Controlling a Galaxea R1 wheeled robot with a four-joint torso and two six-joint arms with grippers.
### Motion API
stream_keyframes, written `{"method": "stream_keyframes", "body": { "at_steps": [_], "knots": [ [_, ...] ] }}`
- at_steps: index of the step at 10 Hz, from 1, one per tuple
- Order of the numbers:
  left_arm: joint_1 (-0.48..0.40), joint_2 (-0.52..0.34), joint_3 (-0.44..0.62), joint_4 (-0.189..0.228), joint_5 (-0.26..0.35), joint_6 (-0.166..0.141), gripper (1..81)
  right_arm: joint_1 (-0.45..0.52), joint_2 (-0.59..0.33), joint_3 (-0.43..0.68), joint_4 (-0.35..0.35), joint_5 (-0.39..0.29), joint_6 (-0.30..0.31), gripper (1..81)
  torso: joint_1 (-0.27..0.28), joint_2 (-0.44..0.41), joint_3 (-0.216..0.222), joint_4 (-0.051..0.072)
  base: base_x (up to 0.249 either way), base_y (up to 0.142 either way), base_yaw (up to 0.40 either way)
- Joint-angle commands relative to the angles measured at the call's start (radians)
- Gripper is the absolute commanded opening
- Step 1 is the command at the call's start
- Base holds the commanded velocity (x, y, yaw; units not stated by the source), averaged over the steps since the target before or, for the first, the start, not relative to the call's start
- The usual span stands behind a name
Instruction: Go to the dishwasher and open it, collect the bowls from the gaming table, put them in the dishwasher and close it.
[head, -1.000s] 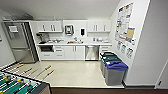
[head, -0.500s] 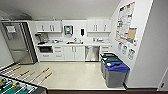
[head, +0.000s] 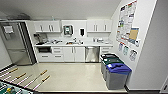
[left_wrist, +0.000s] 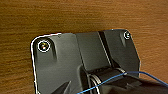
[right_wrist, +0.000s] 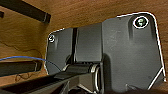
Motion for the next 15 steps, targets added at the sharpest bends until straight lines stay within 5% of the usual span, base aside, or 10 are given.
{"method": "stream_keyframes", "body": {
  "at_steps": [1,15],
  "knots": [
    [-0.063,-0.015,0.010,-0.013,0.056,0.001,81.1,0.054,-0.011,0.014,0.011,-0.046,-0.005,81.1,0.000,0.000,0.000,0.000,0.134,0.000,0.000],
    [-0.063,-0.017,0.007,-0.013,0.056,-0.001,81.1,0.058,-0.010,0.014,0.011,-0.046,-0.005,81.1,0.000,0.000,0.000,0.000,0.144,0.000,0.000]
  ]
}}
